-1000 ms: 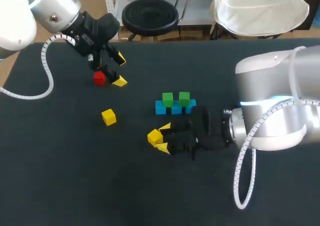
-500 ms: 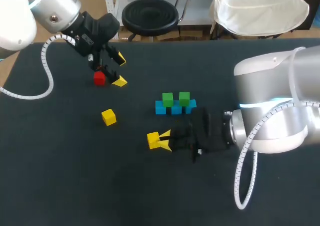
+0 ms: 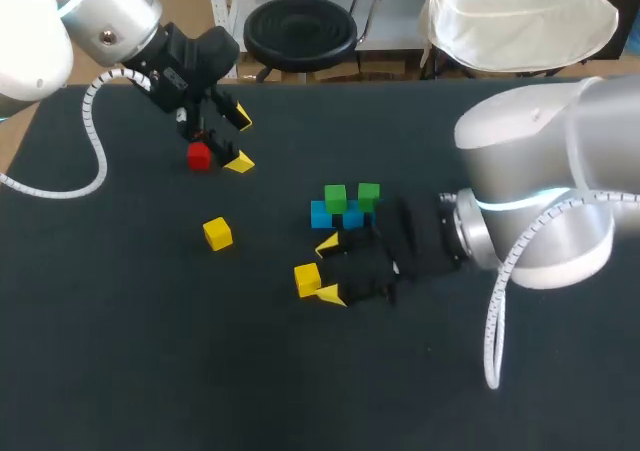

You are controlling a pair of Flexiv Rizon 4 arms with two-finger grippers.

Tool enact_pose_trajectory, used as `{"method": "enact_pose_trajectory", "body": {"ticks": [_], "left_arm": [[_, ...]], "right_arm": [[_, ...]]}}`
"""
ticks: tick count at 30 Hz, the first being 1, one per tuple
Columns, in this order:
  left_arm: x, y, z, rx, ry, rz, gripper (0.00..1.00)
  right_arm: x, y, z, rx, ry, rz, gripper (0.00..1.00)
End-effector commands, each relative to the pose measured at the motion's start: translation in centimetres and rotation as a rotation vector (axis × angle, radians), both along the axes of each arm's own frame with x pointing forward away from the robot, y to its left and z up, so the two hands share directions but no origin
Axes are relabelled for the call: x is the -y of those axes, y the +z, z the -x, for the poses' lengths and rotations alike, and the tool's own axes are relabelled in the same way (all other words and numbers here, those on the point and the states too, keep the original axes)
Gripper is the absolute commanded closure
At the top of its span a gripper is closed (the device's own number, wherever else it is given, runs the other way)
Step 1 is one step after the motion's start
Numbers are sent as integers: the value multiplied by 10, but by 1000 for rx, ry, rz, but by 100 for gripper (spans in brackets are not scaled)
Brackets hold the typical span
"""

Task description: Place the blue cubes, place green cubes on the blue cubes, place the yellow cubes on the green cubes, then place the red cubes on the yellow cubes, and place purple cube on the red cubes.

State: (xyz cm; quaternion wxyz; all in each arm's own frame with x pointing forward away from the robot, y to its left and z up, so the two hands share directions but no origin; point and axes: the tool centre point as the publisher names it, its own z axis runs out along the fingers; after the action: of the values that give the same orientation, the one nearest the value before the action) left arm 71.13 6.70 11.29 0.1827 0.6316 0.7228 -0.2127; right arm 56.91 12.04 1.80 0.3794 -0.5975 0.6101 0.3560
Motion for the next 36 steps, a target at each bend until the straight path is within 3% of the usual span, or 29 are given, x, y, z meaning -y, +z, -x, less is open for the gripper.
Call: {"method": "enact_pose_trajectory", "body": {"ticks": [1, 18, 36], "left_arm": [[-1, 0, 0, 1, -1, 2, 0], [-1, 0, 0, 1, -1, 2, 0], [-1, 0, 0, 1, -1, 2, 0]], "right_arm": [[-9, -3, -12, -22, 56, 15, 0], [-22, -7, -3, -51, 170, 110, 0], [-9, -10, 10, -56, 180, 146, 0]]}}
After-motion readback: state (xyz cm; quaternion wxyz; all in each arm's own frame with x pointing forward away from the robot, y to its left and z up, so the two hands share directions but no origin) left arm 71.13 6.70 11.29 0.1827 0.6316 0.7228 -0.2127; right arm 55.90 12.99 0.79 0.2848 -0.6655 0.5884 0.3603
